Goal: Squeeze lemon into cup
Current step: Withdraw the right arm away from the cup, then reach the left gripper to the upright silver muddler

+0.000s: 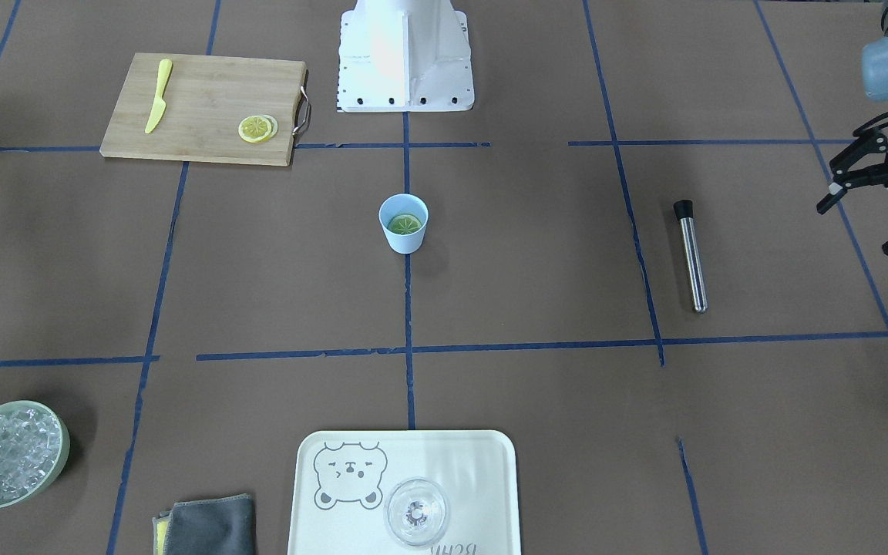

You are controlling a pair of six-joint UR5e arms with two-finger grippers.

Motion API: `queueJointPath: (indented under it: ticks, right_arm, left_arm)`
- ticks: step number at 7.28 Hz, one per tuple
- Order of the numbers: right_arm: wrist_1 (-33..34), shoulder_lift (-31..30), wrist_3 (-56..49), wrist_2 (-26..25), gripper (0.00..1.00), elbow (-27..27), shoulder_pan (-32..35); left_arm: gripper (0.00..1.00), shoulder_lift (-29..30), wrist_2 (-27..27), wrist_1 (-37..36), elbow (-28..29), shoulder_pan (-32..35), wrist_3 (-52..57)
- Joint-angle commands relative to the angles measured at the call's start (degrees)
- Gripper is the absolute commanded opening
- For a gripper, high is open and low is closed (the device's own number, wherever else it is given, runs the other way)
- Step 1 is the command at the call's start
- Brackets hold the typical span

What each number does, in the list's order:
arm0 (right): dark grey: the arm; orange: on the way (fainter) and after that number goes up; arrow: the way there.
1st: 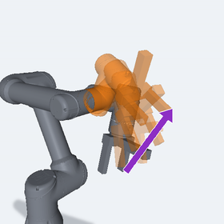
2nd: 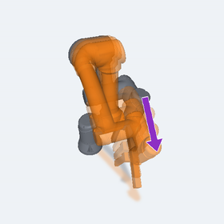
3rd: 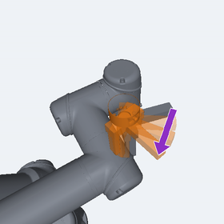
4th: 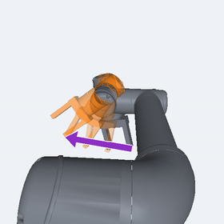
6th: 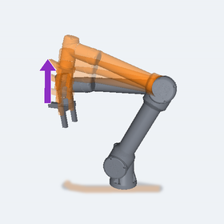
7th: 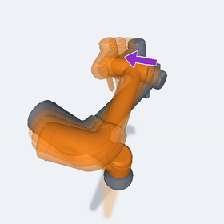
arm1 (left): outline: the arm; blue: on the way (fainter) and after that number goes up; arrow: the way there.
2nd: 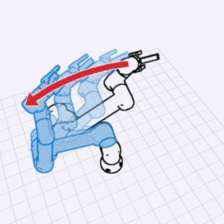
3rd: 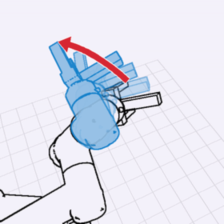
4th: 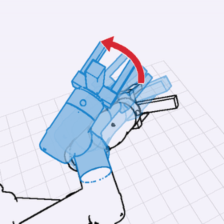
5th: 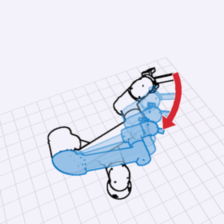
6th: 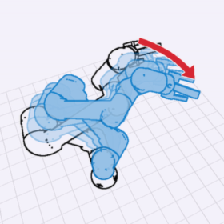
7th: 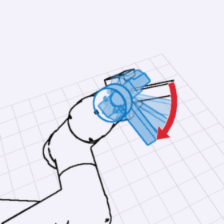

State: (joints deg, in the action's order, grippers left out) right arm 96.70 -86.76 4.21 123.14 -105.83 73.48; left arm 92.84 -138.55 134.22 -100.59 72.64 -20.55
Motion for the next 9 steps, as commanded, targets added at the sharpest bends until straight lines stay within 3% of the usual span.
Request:
queueJointPath:
  ticks: [1, 2, 3, 4, 7, 9]
  right_arm:
    - [-0.28, -3.06, -0.26, 1.05, 1.0, 0.09, 3.07]
    - [-0.28, -3.41, -0.26, 1.05, 1.0, 0.09, 3.16]
    - [-0.28, -3.85, -0.35, 1.05, 1.0, 0.09, 3.33]
    - [-0.28, -4.55, -0.35, 1.4, 1.0, -0.08, 3.86]
    - [-0.37, -8.59, -1.92, 5.27, 1.0, -1.04, 7.81]
    - [-0.37, -8.69, -2.02, 5.27, 1.0, -1.05, 7.91]
  left_arm:
    - [1.0, 1.03, 7.0, -0.53, 0.21, -6.52, -10.18]
    - [1.0, 3.29, 10.89, -7.93, 0.13, -9.07, -11.17]
    - [1.0, 7.75, 18.16, -18.8, -0.04, -10.93, -11.53]
    - [0.99, 9.1, 21.01, -23.0, 0.91, -13.9, -11.7]
    - [0.82, 7.72, 23.15, -19.2, 6.01, -18.13, -11.35]
    - [0.82, 6.14, 23.15, -10.86, 10.3, -20.25, -14.4]
